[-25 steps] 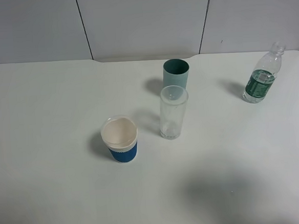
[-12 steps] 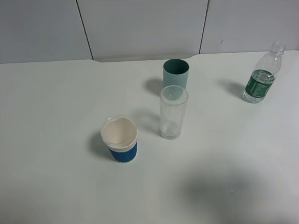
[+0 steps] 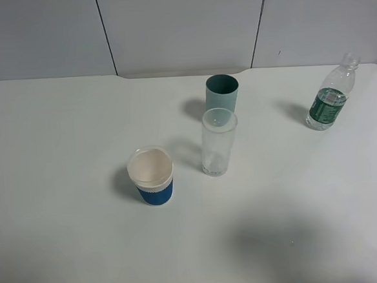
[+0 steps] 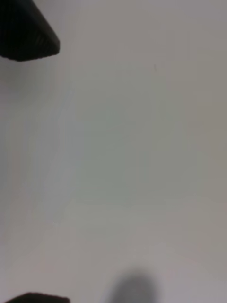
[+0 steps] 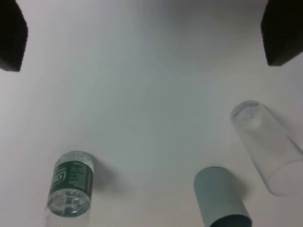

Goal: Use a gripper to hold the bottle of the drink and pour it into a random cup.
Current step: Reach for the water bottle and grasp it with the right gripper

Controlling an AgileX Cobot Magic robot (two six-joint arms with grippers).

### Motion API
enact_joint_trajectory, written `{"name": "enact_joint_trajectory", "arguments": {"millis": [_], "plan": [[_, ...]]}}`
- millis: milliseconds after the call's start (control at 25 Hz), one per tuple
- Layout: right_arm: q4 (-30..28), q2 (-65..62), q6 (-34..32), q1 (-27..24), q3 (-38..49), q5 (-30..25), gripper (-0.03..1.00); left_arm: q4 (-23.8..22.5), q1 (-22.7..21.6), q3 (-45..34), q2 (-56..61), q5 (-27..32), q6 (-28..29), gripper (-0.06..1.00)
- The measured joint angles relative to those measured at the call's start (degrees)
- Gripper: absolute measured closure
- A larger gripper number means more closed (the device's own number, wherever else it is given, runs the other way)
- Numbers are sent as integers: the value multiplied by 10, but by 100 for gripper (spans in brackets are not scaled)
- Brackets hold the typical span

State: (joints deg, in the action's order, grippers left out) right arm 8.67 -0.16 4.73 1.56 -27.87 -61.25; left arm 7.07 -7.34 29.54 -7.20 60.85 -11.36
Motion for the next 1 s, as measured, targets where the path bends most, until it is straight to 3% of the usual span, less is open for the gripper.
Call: {"name": "enact_joint_trajectory", "arguments": {"millis": [680,1000], "plan": [[47,0,15,0,0,11,-3,0,0,0,0,0,0,-5],[40,33,26,0,0,11,-3,0,0,0,0,0,0,-5]]}}
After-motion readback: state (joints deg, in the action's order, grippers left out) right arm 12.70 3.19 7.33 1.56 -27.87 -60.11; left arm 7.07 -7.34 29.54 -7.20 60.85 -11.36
